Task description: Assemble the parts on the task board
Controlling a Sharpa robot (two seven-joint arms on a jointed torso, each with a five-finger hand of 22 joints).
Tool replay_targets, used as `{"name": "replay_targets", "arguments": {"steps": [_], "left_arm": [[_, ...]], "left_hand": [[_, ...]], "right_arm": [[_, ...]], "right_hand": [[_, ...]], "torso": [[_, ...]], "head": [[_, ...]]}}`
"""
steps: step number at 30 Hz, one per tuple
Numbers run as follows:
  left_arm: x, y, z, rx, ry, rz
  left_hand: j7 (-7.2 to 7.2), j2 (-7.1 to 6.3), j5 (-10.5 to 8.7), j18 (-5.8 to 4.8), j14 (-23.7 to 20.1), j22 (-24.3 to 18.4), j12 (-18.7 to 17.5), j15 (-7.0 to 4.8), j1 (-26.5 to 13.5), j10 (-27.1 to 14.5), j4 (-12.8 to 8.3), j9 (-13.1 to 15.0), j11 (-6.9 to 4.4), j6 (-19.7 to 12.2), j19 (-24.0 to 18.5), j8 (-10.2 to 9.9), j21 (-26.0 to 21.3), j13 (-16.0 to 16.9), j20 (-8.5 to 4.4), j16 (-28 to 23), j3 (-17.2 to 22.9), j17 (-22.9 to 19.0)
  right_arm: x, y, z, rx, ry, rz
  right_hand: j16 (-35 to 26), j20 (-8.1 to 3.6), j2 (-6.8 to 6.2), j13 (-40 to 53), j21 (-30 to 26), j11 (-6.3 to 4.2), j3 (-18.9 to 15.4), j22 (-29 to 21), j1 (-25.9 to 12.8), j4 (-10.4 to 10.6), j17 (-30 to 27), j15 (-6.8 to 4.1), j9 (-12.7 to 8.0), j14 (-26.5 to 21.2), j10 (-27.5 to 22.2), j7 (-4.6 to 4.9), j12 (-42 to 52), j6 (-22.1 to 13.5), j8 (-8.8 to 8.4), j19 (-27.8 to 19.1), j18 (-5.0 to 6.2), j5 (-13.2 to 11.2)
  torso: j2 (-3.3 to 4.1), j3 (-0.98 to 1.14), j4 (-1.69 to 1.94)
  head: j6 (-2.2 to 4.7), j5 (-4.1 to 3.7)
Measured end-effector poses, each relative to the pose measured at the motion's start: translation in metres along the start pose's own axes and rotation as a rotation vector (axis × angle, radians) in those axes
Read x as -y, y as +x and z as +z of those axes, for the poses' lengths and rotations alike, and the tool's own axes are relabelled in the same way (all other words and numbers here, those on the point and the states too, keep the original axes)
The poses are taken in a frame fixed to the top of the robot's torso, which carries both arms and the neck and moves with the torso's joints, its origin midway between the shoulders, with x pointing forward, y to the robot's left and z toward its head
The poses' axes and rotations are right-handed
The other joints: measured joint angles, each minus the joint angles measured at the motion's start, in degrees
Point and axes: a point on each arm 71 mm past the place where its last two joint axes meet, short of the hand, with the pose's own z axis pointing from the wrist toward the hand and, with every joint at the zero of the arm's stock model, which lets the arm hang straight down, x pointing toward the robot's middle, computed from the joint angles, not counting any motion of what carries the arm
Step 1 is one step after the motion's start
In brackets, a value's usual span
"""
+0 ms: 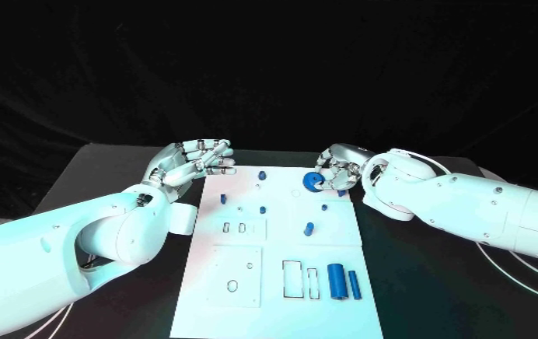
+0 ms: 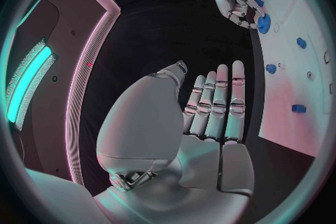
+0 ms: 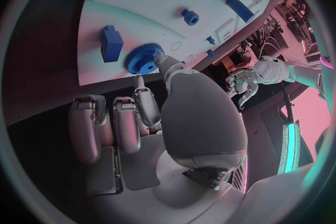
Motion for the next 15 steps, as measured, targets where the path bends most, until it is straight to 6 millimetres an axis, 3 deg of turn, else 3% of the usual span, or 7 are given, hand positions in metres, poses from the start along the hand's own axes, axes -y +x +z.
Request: {"name": "replay_targets", "arguments": {"steps": [15], "left_arm": [[-0.0002,-0.0001,-0.0001,-0.001,-0.003,-0.001]], "left_hand": [[0.00,0.00,0.00,0.00,0.0,0.0,0.0,0.00,0.0,0.0,0.0,0.0,0.00,0.0,0.0,0.0,0.0,0.0,0.00,0.0,0.0,0.0]], "right_arm": [[-0.0046,0.0037,0.0043,-0.015,-0.004,0.001]], "right_hand": [[0.4,0.00,0.23,0.3,0.3,0.13,0.0,0.0,0.2,0.3,0.0,0.00,0.2,0.0,0.3,0.00,0.4,0.0,0.23,0.0,0.00,0.2]], "torso": [[0.00,0.00,-0.01]], "head": [[-0.36,0.16]]}}
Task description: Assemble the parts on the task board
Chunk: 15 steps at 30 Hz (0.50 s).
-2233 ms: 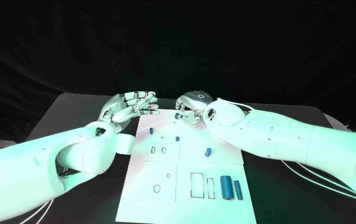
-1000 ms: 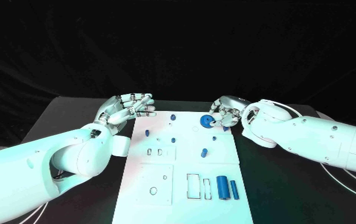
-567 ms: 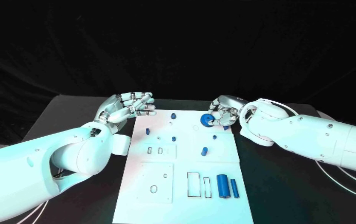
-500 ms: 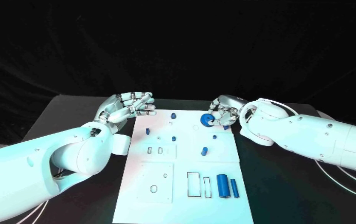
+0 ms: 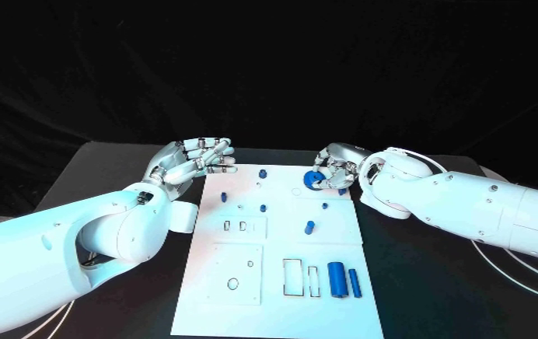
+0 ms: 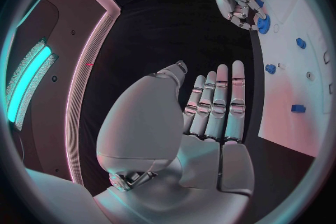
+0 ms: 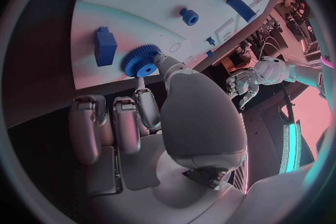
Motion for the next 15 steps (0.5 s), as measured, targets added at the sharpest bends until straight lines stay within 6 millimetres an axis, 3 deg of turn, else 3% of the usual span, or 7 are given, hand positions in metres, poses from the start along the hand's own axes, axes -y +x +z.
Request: {"name": "replay_targets", "arguments": {"steps": [10,15], "left_arm": [[-0.0001,-0.0002,-0.0001,0.000,-0.001,0.000],[-0.0001,-0.0004,-0.0001,0.000,-0.002,0.000]], "left_hand": [[0.00,0.00,0.00,0.00,0.0,0.0,0.0,0.00,0.0,0.0,0.0,0.0,0.00,0.0,0.0,0.0,0.0,0.0,0.00,0.0,0.0,0.0],[0.00,0.00,0.00,0.00,0.0,0.1,0.0,0.00,0.0,0.0,0.0,0.0,0.00,0.0,0.0,0.0,0.0,0.0,0.00,0.0,0.0,0.1]], "right_arm": [[-0.0021,0.0010,0.0002,0.003,-0.010,-0.026],[-0.0034,0.0013,0.0000,0.010,-0.020,-0.055]], "right_hand": [[0.2,0.00,0.84,0.0,0.6,-0.11,0.6,0.0,0.9,0.5,0.0,0.00,0.0,0.0,1.1,-0.05,1.3,0.7,0.61,0.0,0.00,0.0],[0.4,0.00,0.98,0.0,0.9,-0.40,2.9,0.0,2.5,0.0,0.0,0.00,-0.4,0.0,1.4,-0.35,1.8,2.2,0.89,0.0,0.00,-0.7]], "torso": [[0.01,0.03,-0.06],[0.01,0.05,-0.04]], "head": [[-0.10,0.12],[-0.14,0.13]]}}
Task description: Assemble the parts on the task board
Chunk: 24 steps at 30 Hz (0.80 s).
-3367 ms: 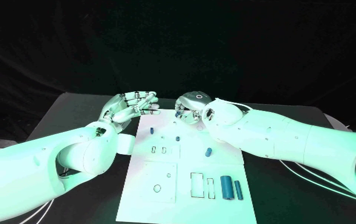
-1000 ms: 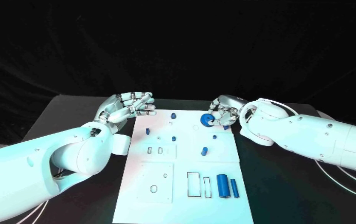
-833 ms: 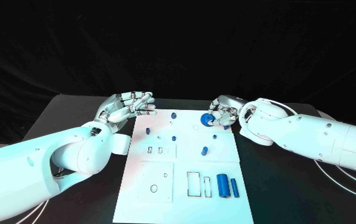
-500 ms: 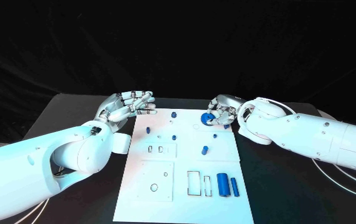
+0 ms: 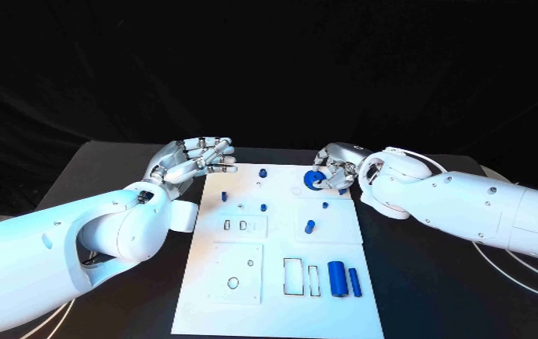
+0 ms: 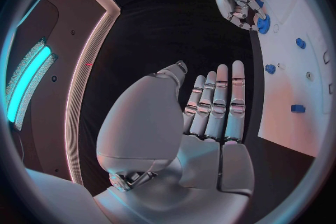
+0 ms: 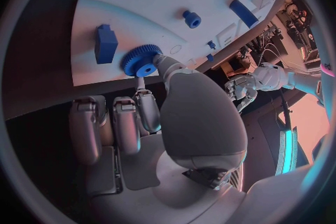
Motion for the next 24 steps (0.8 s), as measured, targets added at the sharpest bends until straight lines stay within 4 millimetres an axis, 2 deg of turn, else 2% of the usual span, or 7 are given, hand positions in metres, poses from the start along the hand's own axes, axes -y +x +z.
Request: {"name": "replay_targets", "arguments": {"steps": [6,10,12,16,24], "left_arm": [[0.000,0.000,0.000,0.000,-0.001,0.000],[0.000,0.000,0.000,0.000,-0.001,0.000],[0.000,0.000,0.000,0.000,-0.002,0.000],[0.000,0.000,0.000,0.000,-0.002,0.000],[0.000,-0.001,0.000,0.002,-0.003,0.001]], "left_hand": [[0.00,0.00,0.00,0.00,0.0,0.0,0.0,0.00,0.0,0.0,0.0,0.0,0.00,0.0,0.0,0.0,0.2,0.0,0.00,0.0,0.0,0.0],[0.00,0.00,0.00,0.00,0.0,0.0,0.0,0.00,0.0,0.0,0.0,0.0,0.00,0.0,0.0,0.0,0.2,0.0,0.00,0.0,0.0,0.0],[0.00,0.00,0.00,0.00,0.0,0.0,0.0,0.00,0.0,0.0,0.0,0.0,0.00,0.0,0.0,0.0,0.2,0.0,0.00,0.0,0.0,0.0],[0.00,0.00,0.00,0.00,0.0,0.0,0.0,0.00,0.0,0.0,0.0,0.0,0.00,0.0,0.0,0.0,0.2,0.0,0.00,0.0,0.0,0.0],[0.00,0.00,0.00,0.00,0.0,0.0,0.0,0.00,0.0,0.0,-0.2,0.0,0.00,0.0,0.0,0.0,0.2,0.0,0.00,0.0,0.2,0.1]], "right_arm": [[-0.002,0.001,-0.001,0.009,-0.014,-0.032],[-0.004,0.001,-0.001,0.020,-0.023,-0.046],[-0.006,0.002,-0.002,0.026,-0.029,-0.051],[-0.010,0.004,-0.003,0.047,-0.046,-0.060],[-0.033,0.004,-0.008,0.114,-0.117,-0.094]], "right_hand": [[0.0,0.00,-0.02,0.0,0.3,-0.31,2.1,0.0,0.6,-0.3,0.0,0.00,-0.5,0.0,0.3,-0.30,0.5,1.4,-0.14,0.0,0.00,-0.2],[0.2,0.00,-0.02,0.0,0.5,-0.53,3.2,0.0,0.6,-0.4,0.0,0.00,-0.7,0.0,0.9,0.04,1.0,1.8,-0.08,0.0,-0.07,0.4],[0.2,0.00,-0.01,0.0,0.6,-0.62,3.6,0.0,0.6,-0.3,0.0,0.00,-0.8,0.0,1.2,0.18,1.3,1.9,-0.08,0.0,-0.89,0.6],[0.2,0.00,-0.02,0.0,0.9,-0.83,4.3,0.0,0.6,-0.3,0.0,0.00,-0.9,0.0,1.9,0.47,2.0,2.4,-0.08,0.0,-0.89,1.1],[0.2,-0.23,-0.49,0.0,1.1,-1.09,5.9,0.0,1.1,-0.3,0.0,-0.43,-1.2,0.0,2.5,0.58,2.3,2.9,-0.10,0.2,-0.89,1.6]], "torso": [[0.00,0.02,-0.01],[0.00,0.02,0.00],[0.00,0.01,0.01],[0.00,0.01,0.02],[-0.02,-0.02,0.06]], "head": [[-0.01,-0.01],[-0.01,-0.01],[-0.01,-0.01],[0.03,-0.02],[0.16,0.06]]}}
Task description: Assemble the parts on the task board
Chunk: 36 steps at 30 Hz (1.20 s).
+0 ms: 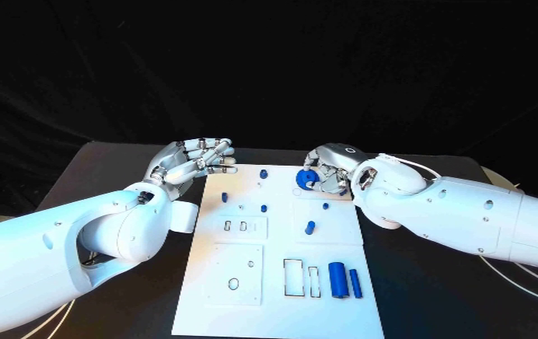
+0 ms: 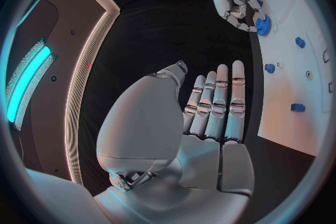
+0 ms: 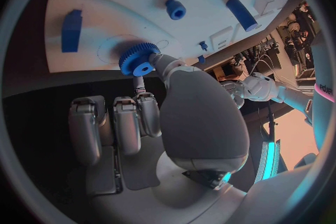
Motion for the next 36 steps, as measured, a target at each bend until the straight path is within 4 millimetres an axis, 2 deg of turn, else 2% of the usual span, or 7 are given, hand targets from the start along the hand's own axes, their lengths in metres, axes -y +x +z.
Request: {"name": "replay_targets", "arguments": {"steps": [8,16,25,36], "left_arm": [[0.000,0.001,0.000,-0.001,-0.001,0.000],[0.000,0.002,0.001,-0.004,-0.001,-0.002],[-0.001,0.004,0.002,-0.008,-0.001,-0.003],[-0.001,0.005,0.002,-0.010,-0.001,-0.004]], "left_hand": [[0.00,0.00,0.00,0.00,0.0,0.0,0.0,0.00,0.0,0.0,0.0,0.0,0.00,0.0,0.0,0.0,0.0,0.0,0.00,0.0,0.0,0.0],[0.00,0.00,0.00,0.00,0.0,0.0,0.0,0.00,0.0,0.0,0.0,0.0,0.00,0.0,0.0,0.0,0.0,0.0,0.00,0.0,0.0,0.0],[0.00,0.00,0.00,0.00,0.0,0.0,0.0,0.00,0.0,0.0,0.0,0.0,0.00,0.0,0.0,0.0,0.0,0.0,0.00,0.0,0.0,0.0],[0.00,0.00,0.00,0.00,0.0,0.0,-0.4,0.00,0.0,0.0,0.0,0.0,0.00,0.0,0.0,0.0,0.0,0.0,0.00,0.0,0.0,0.1]], "right_arm": [[-0.042,-0.005,0.009,0.062,-0.092,-0.026],[-0.076,-0.001,0.024,0.086,-0.148,-0.036],[-0.093,0.014,0.037,0.075,-0.166,-0.045],[-0.098,0.022,0.045,0.063,-0.165,-0.057]], "right_hand": [[0.0,0.00,0.02,0.0,0.4,-0.03,0.5,0.0,0.0,0.0,0.0,0.00,-0.1,0.0,0.0,0.00,0.2,0.0,-0.19,0.0,0.01,-0.5],[0.0,0.00,0.11,0.0,0.6,-0.15,0.6,0.0,-0.1,-0.2,0.0,0.00,-0.1,0.0,0.1,0.00,0.2,0.0,-0.38,0.0,0.00,-0.6],[0.0,0.00,0.18,0.0,0.6,-0.24,0.8,0.0,-0.2,0.0,0.0,-0.21,-0.1,-0.2,0.2,0.00,0.2,0.0,-0.37,0.0,0.00,-0.7],[0.0,-0.21,0.01,0.0,0.6,-0.24,0.9,0.0,-0.7,0.1,0.0,-0.20,-0.1,-0.2,0.2,0.17,0.2,0.2,-0.37,-0.2,0.00,-0.9]], "torso": [[0.00,-0.04,0.04],[0.02,-0.08,0.08],[0.04,-0.08,0.13],[0.07,-0.01,-0.01]], "head": [[0.04,0.11],[-0.11,0.42],[-0.30,0.54],[-0.55,0.81]]}}
